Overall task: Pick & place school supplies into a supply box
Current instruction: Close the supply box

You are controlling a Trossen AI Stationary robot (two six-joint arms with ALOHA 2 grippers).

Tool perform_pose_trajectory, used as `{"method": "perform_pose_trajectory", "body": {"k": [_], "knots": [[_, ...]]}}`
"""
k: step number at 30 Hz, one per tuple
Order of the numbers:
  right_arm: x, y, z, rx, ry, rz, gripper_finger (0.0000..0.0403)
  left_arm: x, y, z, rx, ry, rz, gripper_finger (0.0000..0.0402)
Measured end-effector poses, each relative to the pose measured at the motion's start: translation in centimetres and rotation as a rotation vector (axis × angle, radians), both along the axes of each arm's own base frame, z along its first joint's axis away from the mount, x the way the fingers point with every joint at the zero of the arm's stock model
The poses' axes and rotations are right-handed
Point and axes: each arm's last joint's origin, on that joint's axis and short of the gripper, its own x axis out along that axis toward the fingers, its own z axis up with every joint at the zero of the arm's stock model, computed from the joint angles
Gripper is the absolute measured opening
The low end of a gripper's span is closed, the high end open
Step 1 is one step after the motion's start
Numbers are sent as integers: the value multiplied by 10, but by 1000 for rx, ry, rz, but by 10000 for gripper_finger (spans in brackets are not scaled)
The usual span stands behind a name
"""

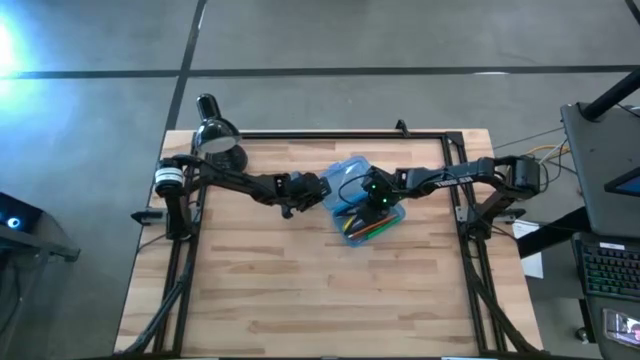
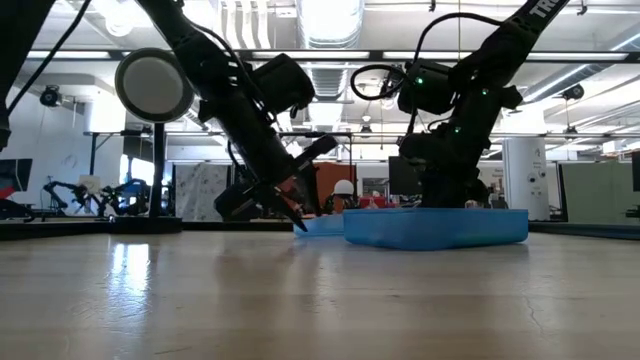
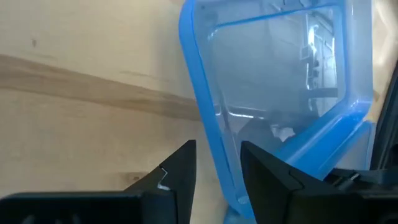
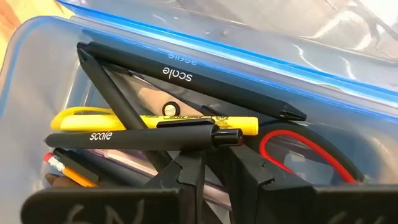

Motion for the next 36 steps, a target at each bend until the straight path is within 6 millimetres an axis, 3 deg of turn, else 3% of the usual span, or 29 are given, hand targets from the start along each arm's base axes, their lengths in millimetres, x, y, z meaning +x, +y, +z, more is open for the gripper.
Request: {"method": "perform_pose_trajectory", "body": {"k": [12,23,32,36], "knots": [[0,0,0,-2,0,0,47,-2,7,0,50,12,40,109],[0,1,0,0,5,1,47,8,11,-18,5,-12,5,104],[-4,2,11,-28,-18,-9,47,13,14,-12,112,40,-30,17],[-8,2,27,-51,-66,-15,47,16,16,-6,198,70,-38,5]]}}
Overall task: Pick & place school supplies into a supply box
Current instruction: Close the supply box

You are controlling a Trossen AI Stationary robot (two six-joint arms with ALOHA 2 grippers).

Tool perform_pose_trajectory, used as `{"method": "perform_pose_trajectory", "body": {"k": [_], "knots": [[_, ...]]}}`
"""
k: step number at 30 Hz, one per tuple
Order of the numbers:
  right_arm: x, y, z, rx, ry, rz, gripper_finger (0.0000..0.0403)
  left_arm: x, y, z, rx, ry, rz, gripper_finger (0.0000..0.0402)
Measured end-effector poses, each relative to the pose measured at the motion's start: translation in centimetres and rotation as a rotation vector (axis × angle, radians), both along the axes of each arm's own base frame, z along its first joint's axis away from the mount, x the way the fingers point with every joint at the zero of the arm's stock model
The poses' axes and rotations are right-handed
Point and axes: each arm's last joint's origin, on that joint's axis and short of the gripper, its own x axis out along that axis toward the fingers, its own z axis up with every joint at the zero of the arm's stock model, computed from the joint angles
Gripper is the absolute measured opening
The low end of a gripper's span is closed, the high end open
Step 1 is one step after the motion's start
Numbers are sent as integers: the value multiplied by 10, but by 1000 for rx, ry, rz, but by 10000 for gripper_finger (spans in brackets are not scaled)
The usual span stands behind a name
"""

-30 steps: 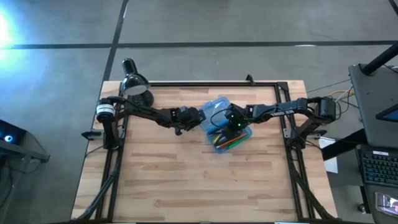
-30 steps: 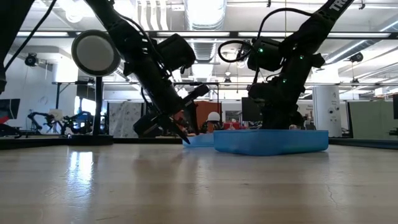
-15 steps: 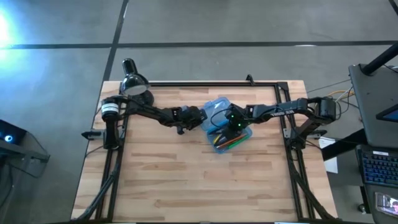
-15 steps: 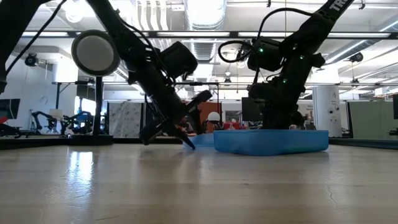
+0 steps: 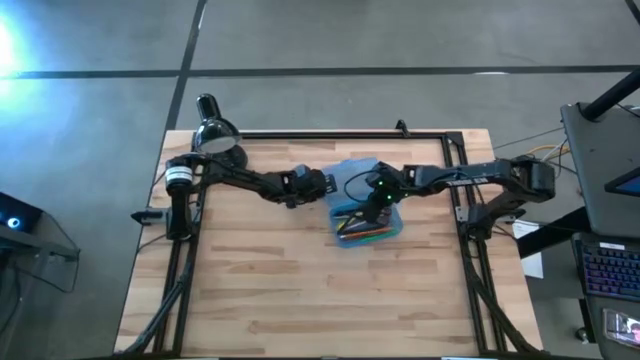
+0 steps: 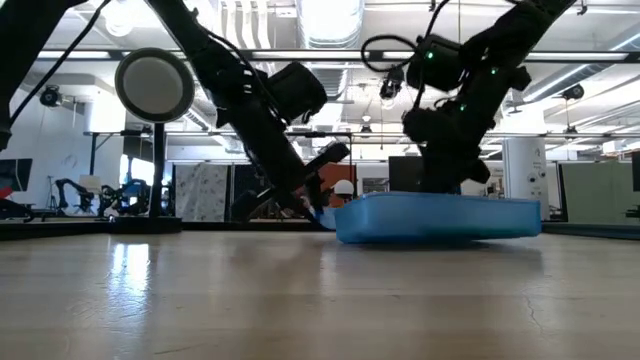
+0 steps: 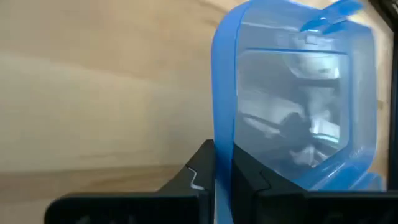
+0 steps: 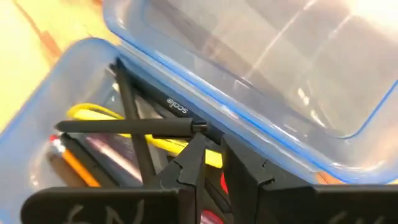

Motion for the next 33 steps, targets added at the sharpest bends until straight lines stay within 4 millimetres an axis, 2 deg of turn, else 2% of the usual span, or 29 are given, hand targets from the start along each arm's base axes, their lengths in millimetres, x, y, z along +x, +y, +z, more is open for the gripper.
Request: {"method": "perform_pose_trajectory", "body": {"k": [11,17,23,28,33], "knots": [[-31,7,36,-40,15,-46,47,20,-7,30,274,66,-90,3],[-70,13,74,-150,-45,-172,47,29,-17,45,391,124,-135,2],[-114,22,107,-144,-215,-398,47,29,-26,45,442,167,-146,2],[-141,24,107,-43,-199,-639,47,29,-37,46,540,231,-149,2],[-141,22,99,40,-190,-710,47,29,-47,48,662,313,-149,2]]}}
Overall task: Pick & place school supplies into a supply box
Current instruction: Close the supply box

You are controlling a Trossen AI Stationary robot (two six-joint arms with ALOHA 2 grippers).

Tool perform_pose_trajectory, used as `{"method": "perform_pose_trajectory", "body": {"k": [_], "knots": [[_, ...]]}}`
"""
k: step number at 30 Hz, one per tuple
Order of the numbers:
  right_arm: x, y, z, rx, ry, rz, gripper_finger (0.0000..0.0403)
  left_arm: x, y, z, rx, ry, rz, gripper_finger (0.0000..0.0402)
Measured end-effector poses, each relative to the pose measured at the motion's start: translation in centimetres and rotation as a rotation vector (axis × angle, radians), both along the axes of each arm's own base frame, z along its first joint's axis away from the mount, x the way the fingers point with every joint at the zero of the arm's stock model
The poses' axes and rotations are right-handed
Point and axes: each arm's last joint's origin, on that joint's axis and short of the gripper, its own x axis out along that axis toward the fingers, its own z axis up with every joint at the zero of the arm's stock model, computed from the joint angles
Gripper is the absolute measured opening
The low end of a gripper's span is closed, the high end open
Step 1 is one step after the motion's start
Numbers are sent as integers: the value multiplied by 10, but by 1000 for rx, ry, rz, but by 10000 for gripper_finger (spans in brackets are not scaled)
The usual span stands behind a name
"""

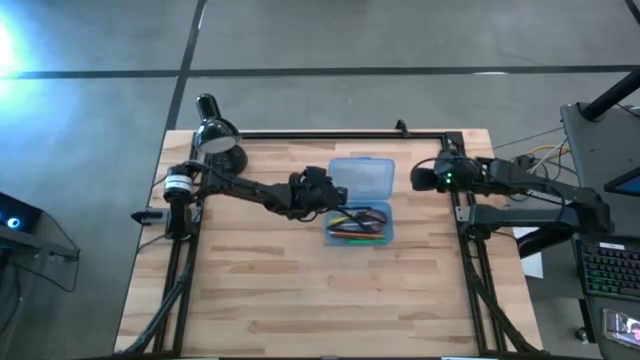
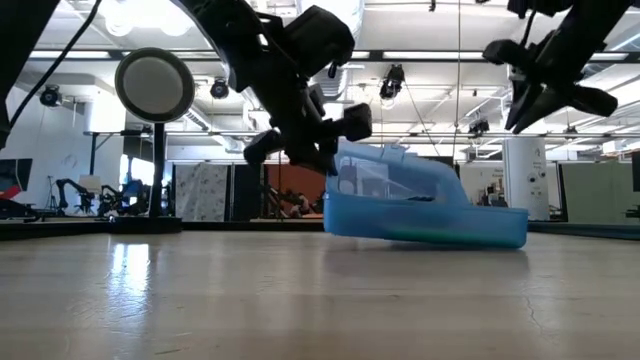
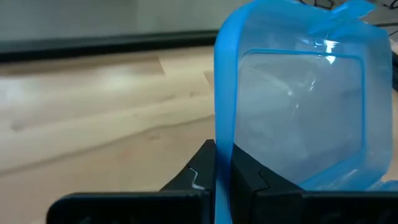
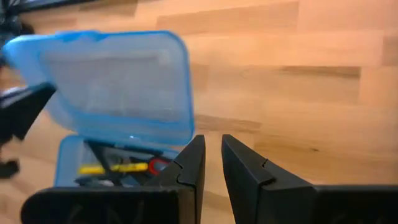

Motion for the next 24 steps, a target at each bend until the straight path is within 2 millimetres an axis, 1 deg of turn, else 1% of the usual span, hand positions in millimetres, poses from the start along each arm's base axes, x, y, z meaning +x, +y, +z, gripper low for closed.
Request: {"method": "perform_pose_trajectory", "body": {"k": [6,9,11,14,18,20,22,24], "knots": [[3,-11,-3,-16,-16,-154,47,0,-15,2,104,48,9,2],[7,-21,-5,-48,8,-153,47,-1,-21,2,141,61,20,2],[11,-30,-10,-50,36,-138,47,-1,-24,2,155,64,25,2],[17,-51,-23,0,46,-130,47,-1,-29,2,174,66,32,2],[22,-84,-33,35,-24,-127,47,-2,-35,2,199,69,39,2],[19,-98,-34,32,-24,-143,47,-2,-39,2,202,71,33,2],[16,-113,-30,26,-38,-146,47,-3,-44,1,212,75,31,2],[12,-127,-32,74,-61,-109,47,-5,-47,-2,221,81,29,2]]}}
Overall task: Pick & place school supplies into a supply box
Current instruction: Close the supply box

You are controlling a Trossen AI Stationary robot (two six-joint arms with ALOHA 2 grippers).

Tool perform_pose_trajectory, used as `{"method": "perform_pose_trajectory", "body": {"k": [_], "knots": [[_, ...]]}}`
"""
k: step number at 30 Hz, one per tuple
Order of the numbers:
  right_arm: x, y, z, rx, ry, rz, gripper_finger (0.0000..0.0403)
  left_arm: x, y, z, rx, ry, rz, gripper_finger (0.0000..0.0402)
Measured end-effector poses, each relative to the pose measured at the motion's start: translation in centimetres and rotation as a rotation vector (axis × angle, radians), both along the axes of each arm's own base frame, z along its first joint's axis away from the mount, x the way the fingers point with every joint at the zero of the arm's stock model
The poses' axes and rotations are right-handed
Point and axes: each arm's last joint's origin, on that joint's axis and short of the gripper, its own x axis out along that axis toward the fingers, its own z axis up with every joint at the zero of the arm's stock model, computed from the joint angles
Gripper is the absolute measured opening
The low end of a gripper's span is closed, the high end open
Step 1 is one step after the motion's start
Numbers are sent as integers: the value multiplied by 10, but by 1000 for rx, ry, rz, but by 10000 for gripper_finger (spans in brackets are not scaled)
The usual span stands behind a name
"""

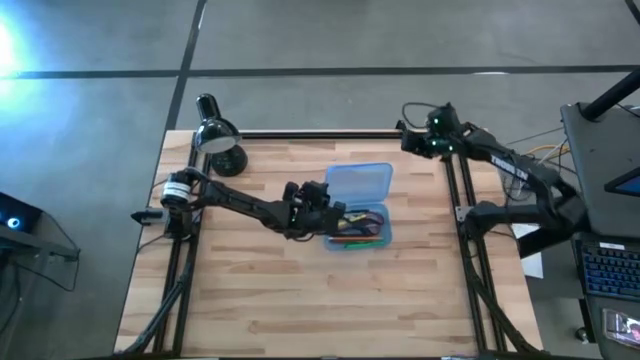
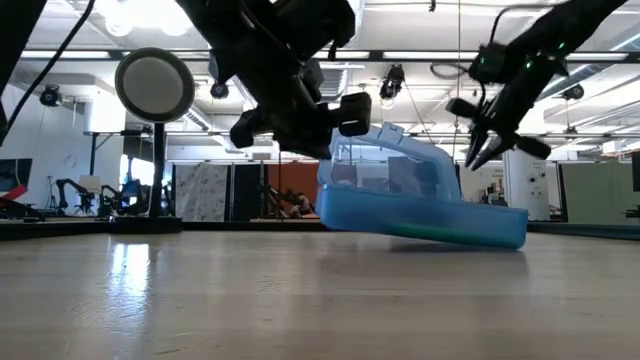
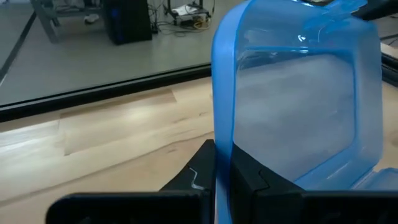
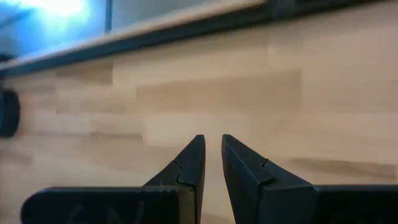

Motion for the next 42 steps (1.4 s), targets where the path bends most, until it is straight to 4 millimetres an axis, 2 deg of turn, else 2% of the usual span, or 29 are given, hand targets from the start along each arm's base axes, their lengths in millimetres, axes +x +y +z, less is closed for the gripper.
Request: {"method": "perform_pose_trajectory", "body": {"k": [5,10,13,16,18,20,23,27,32,37,42], "knots": [[0,-26,-21,165,-71,78,47,-4,-6,-6,5,15,-9,2],[13,-38,-36,257,-127,179,47,-8,-10,-12,13,33,-13,2],[14,-39,-29,218,-120,191,47,-10,-9,-16,17,47,-10,2],[6,-33,3,48,-75,154,47,-12,-9,-19,28,55,1,2],[-3,-21,24,-38,-14,167,47,-13,-9,-19,33,55,6,2],[-10,-1,38,-34,35,225,47,-13,-9,-18,35,55,8,2],[-19,37,41,92,99,337,47,-13,-8,-19,45,56,18,2],[-26,79,29,224,48,408,47,-13,-8,-19,47,58,20,2],[-24,117,2,314,-48,444,47,-16,-8,-23,49,71,20,2],[-11,148,-32,393,-144,503,47,-18,-7,-26,52,81,23,2],[2,177,-53,403,-229,447,47,-18,-7,-26,50,82,20,2]]}}
